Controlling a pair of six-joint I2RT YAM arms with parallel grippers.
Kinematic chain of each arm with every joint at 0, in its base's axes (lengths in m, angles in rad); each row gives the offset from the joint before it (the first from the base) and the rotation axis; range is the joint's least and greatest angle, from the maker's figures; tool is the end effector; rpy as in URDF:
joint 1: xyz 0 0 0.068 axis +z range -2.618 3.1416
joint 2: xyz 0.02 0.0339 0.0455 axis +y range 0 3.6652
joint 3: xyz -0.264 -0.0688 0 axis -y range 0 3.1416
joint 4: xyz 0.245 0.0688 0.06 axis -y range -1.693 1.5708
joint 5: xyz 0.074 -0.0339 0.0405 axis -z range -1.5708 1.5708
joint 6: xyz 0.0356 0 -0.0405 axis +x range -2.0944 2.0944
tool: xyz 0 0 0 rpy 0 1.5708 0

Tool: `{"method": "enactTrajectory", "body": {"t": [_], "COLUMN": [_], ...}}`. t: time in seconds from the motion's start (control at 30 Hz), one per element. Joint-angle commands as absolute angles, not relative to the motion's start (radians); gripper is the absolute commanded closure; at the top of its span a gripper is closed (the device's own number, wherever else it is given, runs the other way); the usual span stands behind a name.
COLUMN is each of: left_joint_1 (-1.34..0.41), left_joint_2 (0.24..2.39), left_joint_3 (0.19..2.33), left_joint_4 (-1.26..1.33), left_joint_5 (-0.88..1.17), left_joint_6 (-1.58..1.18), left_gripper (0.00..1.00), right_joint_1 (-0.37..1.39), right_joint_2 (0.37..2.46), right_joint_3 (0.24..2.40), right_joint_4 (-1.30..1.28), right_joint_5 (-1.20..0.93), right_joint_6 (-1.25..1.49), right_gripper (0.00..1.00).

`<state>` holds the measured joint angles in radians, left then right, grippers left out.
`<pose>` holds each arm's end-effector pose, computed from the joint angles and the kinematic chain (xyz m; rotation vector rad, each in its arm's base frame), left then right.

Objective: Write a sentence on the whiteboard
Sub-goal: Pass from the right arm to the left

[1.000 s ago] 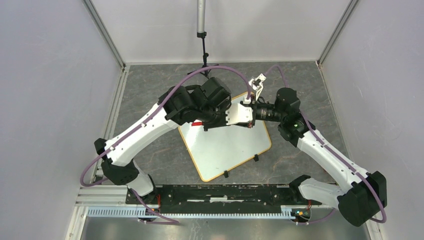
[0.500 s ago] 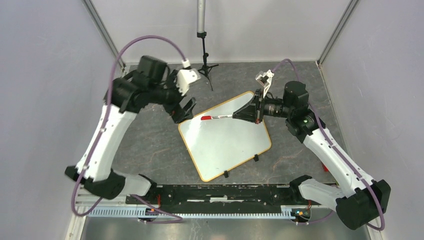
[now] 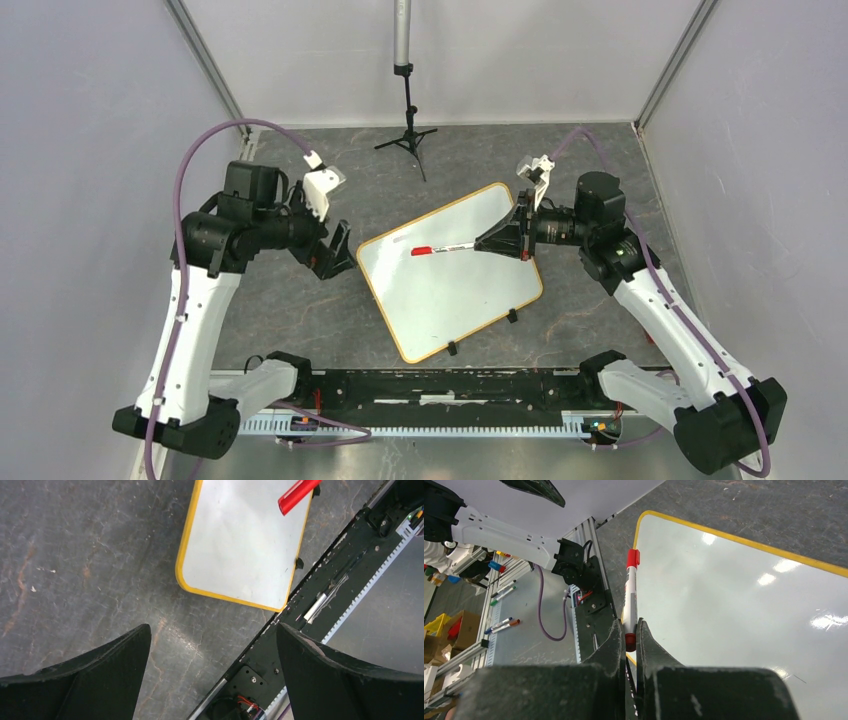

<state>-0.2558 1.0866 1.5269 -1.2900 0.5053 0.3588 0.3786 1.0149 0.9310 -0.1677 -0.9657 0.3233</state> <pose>0.1529 -0.0578 0.4269 0.9262 2.1645 -0.5587 0.1947 0.1089 0.3535 -0.7744 1.7635 1.3540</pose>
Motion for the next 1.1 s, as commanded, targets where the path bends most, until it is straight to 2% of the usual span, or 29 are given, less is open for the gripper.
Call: {"method": "enactTrajectory", "body": {"t": [0.0,0.2,0.5,0.57,0.63,0.73,0.83,1.07], "left_joint_1": [-0.247,-0.247,-0.254,-0.271,-0.310,-0.419,-0.536,-0.616], "left_joint_2": [0.990,0.915,0.933,0.973,0.993,0.975,0.997,1.064], "left_joint_3": [1.444,1.383,1.305,1.324,1.336,1.297,1.297,1.328], "left_joint_4": [-1.213,-1.180,-1.034,-0.995,-0.941,-0.843,-0.854,-0.902], "left_joint_5": [0.555,0.653,0.904,0.929,0.878,0.720,0.556,0.502], "left_joint_6": [0.314,0.377,0.455,0.431,0.419,0.467,0.578,0.680], "left_gripper": [0.00,0.00,0.07,0.11,0.18,0.19,0.20,0.23], "right_joint_1": [0.376,0.378,0.403,0.411,0.408,0.402,0.397,0.400], "right_joint_2": [0.991,0.958,0.956,0.985,1.004,1.012,1.031,1.091], "right_joint_3": [0.942,0.877,0.840,0.862,0.862,0.806,0.753,0.737], "right_joint_4": [-0.181,-0.087,0.188,0.175,0.173,0.251,0.359,0.455], "right_joint_5": [-0.991,-1.021,-1.080,-1.068,-1.044,-1.029,-1.043,-1.054], "right_joint_6": [0.286,0.349,0.570,0.597,0.640,0.764,0.888,0.993], "right_gripper": [1.00,1.00,1.00,1.00,1.00,1.00,1.00,1.00]}}
